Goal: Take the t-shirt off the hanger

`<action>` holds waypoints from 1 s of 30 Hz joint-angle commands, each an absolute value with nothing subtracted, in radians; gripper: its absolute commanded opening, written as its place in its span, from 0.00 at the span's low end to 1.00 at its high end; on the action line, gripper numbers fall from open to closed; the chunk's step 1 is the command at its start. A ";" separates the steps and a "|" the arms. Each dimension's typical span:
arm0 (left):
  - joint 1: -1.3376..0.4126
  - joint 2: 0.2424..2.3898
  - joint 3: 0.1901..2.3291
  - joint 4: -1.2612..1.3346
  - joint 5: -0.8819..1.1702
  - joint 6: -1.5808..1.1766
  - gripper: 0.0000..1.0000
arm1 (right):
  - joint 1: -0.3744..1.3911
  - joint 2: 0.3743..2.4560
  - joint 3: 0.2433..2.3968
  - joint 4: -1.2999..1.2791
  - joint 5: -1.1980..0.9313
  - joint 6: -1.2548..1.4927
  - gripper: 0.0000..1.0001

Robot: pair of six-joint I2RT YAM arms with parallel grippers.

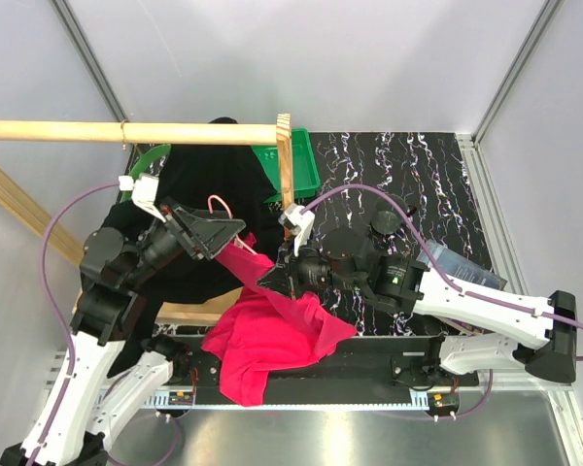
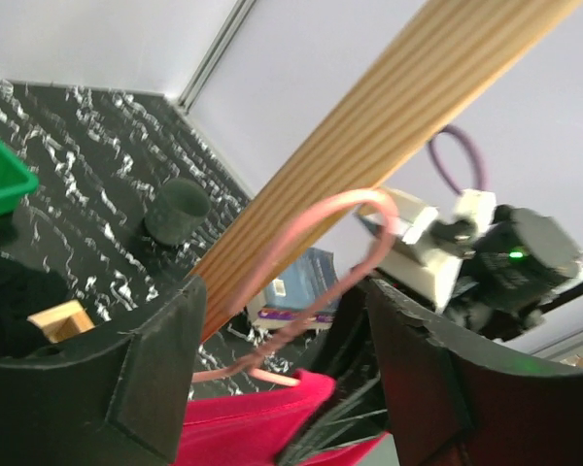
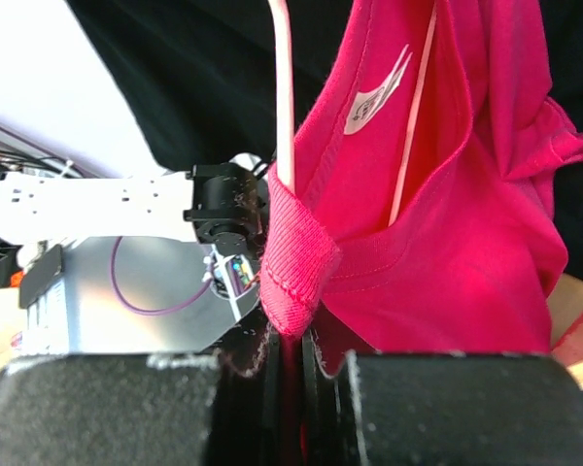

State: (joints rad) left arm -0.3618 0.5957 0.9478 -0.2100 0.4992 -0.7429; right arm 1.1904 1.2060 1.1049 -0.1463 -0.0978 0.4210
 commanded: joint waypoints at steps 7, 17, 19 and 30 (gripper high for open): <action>-0.383 0.666 0.885 -0.089 0.543 -0.739 0.37 | 1.184 1.224 1.167 -0.106 -0.100 0.477 0.00; -0.393 0.643 0.911 -0.169 0.428 -0.687 0.00 | 1.184 1.152 1.218 -0.432 -0.026 0.462 0.91; -0.391 0.646 0.930 -0.196 0.405 -0.666 0.00 | 1.186 1.102 1.218 -0.535 -0.014 0.466 0.99; -0.391 0.678 0.988 -0.202 0.397 -0.612 0.00 | 1.186 0.763 1.046 -0.683 0.078 0.540 0.93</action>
State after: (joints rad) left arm -0.3969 0.6697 0.9279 -0.2829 0.4263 -0.6201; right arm 1.1847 0.8387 1.1091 -0.6155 0.0372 0.4984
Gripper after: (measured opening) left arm 0.039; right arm 0.956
